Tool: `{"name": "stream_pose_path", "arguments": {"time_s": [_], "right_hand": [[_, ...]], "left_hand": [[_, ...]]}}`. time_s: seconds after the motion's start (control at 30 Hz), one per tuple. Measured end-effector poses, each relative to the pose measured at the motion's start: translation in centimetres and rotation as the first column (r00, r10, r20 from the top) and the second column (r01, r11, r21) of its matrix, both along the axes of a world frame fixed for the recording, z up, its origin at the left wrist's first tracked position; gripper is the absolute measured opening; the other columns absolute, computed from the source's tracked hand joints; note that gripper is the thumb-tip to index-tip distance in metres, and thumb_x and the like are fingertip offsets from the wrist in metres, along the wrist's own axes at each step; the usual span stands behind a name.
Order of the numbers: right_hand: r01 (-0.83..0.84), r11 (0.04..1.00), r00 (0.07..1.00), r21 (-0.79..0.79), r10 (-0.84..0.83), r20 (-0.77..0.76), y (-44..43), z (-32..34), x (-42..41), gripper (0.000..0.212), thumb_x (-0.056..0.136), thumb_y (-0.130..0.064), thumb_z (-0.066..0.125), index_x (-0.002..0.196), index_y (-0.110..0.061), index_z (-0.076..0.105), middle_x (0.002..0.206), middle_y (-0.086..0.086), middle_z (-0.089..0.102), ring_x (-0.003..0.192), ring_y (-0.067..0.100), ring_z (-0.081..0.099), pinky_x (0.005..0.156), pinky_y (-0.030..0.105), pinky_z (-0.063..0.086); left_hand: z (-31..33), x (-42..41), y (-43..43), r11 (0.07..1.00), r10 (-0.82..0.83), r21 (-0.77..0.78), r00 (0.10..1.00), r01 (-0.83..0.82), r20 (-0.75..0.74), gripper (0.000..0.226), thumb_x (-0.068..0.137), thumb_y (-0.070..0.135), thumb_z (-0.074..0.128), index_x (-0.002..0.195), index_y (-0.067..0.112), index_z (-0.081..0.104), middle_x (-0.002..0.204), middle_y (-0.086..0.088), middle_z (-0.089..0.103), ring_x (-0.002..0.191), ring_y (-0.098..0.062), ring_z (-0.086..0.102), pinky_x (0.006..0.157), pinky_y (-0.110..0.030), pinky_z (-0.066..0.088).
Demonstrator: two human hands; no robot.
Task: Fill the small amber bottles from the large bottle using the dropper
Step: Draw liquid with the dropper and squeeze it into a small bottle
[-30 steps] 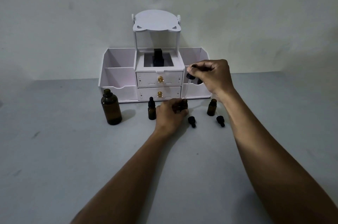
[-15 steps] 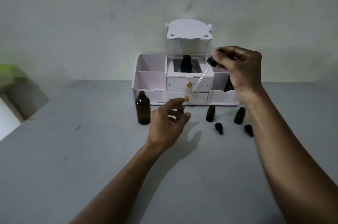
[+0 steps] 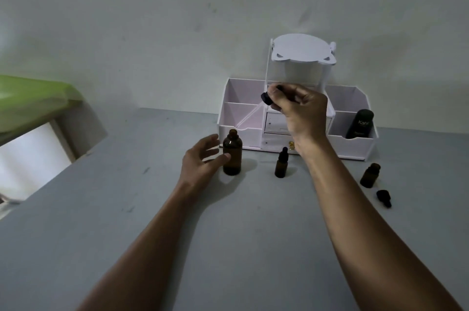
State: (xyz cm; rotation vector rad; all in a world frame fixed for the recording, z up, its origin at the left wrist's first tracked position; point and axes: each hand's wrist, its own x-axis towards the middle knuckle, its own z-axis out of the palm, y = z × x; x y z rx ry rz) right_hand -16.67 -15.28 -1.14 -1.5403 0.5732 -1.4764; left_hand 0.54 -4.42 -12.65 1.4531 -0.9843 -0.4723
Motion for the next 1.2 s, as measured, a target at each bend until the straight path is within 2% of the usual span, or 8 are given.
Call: {"name": "stream_pose_path", "arguments": {"time_s": [0.1, 0.33, 0.47, 0.7, 0.77, 0.9, 1.07, 1.2], "right_hand": [[-0.007, 1.0, 1.0, 0.007, 0.007, -0.006, -0.3, -0.4, 0.3, 0.005, 0.083, -0.011, 0.079, 0.087, -0.015, 0.077, 0.077, -0.003, 0.076, 0.084, 0.033, 0.074, 0.085, 0.051, 0.06], [-0.036, 0.997, 0.995, -0.067, 0.029, -0.097, -0.2, -0.6, 1.2, 0.009, 0.083, -0.014, 0.079, 0.083, -0.023, 0.077, 0.074, -0.009, 0.075, 0.077, 0.016, 0.073, 0.081, 0.041, 0.062], [-0.11, 0.985, 0.984, -0.135, 0.088, -0.158, 0.1, -0.7, 2.4, 0.01, 0.087, -0.011, 0.075, 0.093, -0.019, 0.076, 0.083, -0.009, 0.075, 0.08, 0.005, 0.072, 0.078, 0.025, 0.058], [-0.122, 0.98, 0.957, -0.155, 0.076, -0.278, 0.2, -2.6, 4.2, 0.018, 0.088, -0.013, 0.074, 0.106, -0.008, 0.075, 0.089, -0.007, 0.074, 0.081, -0.002, 0.072, 0.077, 0.018, 0.058], [-0.126, 0.981, 0.942, -0.15, 0.071, -0.328, 0.1, -3.2, 4.5, 0.02, 0.088, -0.015, 0.075, 0.106, -0.006, 0.076, 0.091, -0.001, 0.076, 0.083, 0.003, 0.073, 0.078, 0.017, 0.057], [-0.118, 0.983, 0.919, -0.14, 0.055, -0.389, -0.3, -4.1, 4.7, 0.018, 0.087, -0.015, 0.075, 0.102, -0.006, 0.077, 0.091, 0.005, 0.077, 0.085, 0.014, 0.074, 0.083, 0.024, 0.06], [-0.112, 0.983, 0.887, -0.148, 0.031, -0.461, -0.3, -4.9, 4.9, 0.017, 0.086, -0.018, 0.076, 0.1, -0.008, 0.078, 0.091, 0.003, 0.076, 0.082, 0.01, 0.072, 0.076, 0.01, 0.055], [-0.102, 0.983, 0.881, -0.151, 0.019, -0.473, -0.3, -5.2, 5.1, 0.016, 0.087, -0.016, 0.075, 0.099, -0.007, 0.077, 0.093, 0.006, 0.077, 0.083, 0.014, 0.071, 0.075, 0.009, 0.053]], "left_hand": [[-0.4, 0.2, -0.3, 0.998, -0.066, 0.0, 0.997, 0.066, -0.028, 0.07, 0.065, 0.035, 0.082, 0.13, 0.015, 0.065, 0.119, -0.002, 0.073, 0.109, -0.016, 0.071, 0.095, -0.036, 0.056], [-0.6, 0.4, -0.6, 0.992, -0.118, 0.045, 0.993, 0.118, 0.004, 0.051, 0.078, 0.009, 0.081, 0.128, 0.014, 0.068, 0.109, -0.003, 0.077, 0.1, -0.013, 0.074, 0.089, -0.028, 0.056], [-0.7, 0.7, -0.6, 0.992, -0.112, 0.066, 0.993, 0.11, 0.031, 0.05, 0.082, 0.009, 0.079, 0.13, 0.015, 0.067, 0.111, -0.001, 0.076, 0.1, -0.009, 0.073, 0.089, -0.025, 0.056], [-0.6, 0.8, -0.4, 0.99, -0.121, 0.081, 0.991, 0.115, 0.064, 0.049, 0.085, 0.01, 0.077, 0.132, 0.017, 0.066, 0.112, 0.0, 0.075, 0.101, -0.005, 0.072, 0.083, -0.016, 0.055], [-0.6, 0.8, -0.4, 0.99, -0.122, 0.079, 0.99, 0.116, 0.067, 0.049, 0.085, 0.011, 0.077, 0.132, 0.017, 0.065, 0.114, 0.0, 0.075, 0.104, -0.008, 0.071, 0.087, -0.021, 0.056], [-0.6, 0.9, -0.5, 0.991, -0.119, 0.081, 0.988, 0.111, 0.1, 0.049, 0.085, 0.011, 0.078, 0.132, 0.016, 0.066, 0.114, 0.001, 0.075, 0.102, -0.003, 0.071, 0.082, -0.014, 0.055], [-0.6, 1.0, -0.5, 0.99, -0.124, 0.081, 0.984, 0.114, 0.129, 0.049, 0.085, 0.014, 0.078, 0.133, 0.016, 0.065, 0.117, 0.001, 0.074, 0.105, -0.006, 0.07, 0.086, -0.017, 0.056], [-0.5, 1.0, -0.4, 0.99, -0.129, 0.079, 0.981, 0.118, 0.144, 0.049, 0.086, 0.014, 0.077, 0.134, 0.015, 0.063, 0.12, 0.001, 0.073, 0.106, -0.003, 0.069, 0.084, -0.011, 0.054]]}}
